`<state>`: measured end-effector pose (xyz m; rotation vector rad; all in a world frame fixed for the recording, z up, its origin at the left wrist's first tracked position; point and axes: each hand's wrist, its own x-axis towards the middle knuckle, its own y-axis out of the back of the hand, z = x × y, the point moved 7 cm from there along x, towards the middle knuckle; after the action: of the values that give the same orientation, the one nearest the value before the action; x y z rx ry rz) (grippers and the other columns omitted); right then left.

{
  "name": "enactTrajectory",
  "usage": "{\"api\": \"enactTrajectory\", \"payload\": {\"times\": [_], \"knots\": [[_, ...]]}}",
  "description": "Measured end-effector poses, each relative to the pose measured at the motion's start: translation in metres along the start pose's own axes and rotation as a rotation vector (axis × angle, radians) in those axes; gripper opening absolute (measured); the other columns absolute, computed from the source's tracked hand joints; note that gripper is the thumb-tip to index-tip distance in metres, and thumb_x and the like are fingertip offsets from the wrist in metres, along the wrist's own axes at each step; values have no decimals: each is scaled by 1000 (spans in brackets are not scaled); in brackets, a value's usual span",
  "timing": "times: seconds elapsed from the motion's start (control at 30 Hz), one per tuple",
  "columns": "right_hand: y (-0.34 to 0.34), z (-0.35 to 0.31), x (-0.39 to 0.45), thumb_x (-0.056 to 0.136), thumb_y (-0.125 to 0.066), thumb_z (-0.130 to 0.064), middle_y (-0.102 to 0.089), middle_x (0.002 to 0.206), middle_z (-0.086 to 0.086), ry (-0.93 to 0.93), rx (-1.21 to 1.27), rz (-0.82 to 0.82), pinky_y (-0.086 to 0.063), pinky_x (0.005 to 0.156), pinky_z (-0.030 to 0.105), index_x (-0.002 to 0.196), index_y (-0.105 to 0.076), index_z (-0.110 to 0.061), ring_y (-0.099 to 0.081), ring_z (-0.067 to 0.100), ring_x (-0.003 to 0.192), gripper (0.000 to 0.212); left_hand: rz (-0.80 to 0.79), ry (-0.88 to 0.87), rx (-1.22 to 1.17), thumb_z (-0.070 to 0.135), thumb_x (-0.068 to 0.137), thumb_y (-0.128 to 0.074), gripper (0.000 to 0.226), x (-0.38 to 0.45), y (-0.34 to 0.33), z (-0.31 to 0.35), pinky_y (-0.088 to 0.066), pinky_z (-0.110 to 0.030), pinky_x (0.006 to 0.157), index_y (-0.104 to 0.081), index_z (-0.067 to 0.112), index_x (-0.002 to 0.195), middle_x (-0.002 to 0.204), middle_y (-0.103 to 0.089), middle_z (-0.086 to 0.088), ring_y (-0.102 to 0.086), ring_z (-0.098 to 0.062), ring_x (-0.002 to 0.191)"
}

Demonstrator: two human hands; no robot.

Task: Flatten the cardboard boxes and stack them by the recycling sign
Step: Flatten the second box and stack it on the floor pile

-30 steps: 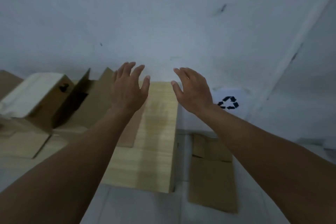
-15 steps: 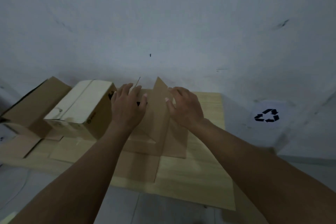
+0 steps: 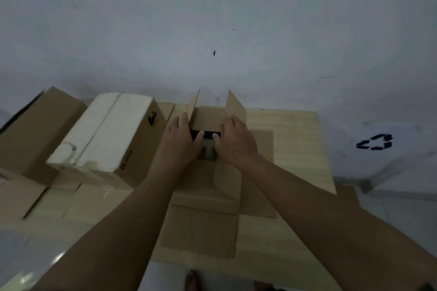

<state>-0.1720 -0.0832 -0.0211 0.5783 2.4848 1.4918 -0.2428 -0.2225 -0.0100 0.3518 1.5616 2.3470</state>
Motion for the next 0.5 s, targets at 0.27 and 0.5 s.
{"api": "enactTrajectory", "payload": {"times": [0.27,0.5], "knots": [[-7,4,6,94,-51,-20,-58,125,10,-370,105,-75,-47,78,35,150,-27,-21,-58,31,108,61,-179,-85,-7,39,99,-46,73,38,-27,-17,-42,-45,97,-6,15,156,154,-28,-14,-41,-36,132],[23,60,-13,93,-56,-17,-42,146,17,-597,11,8,-43,98,40,159,-2,-20,-49,35,126,85,-245,-168,-55,25,102,-35,55,59,-33,-27,-43,-40,77,-16,17,153,144,-39,-19,-54,-40,111]]}}
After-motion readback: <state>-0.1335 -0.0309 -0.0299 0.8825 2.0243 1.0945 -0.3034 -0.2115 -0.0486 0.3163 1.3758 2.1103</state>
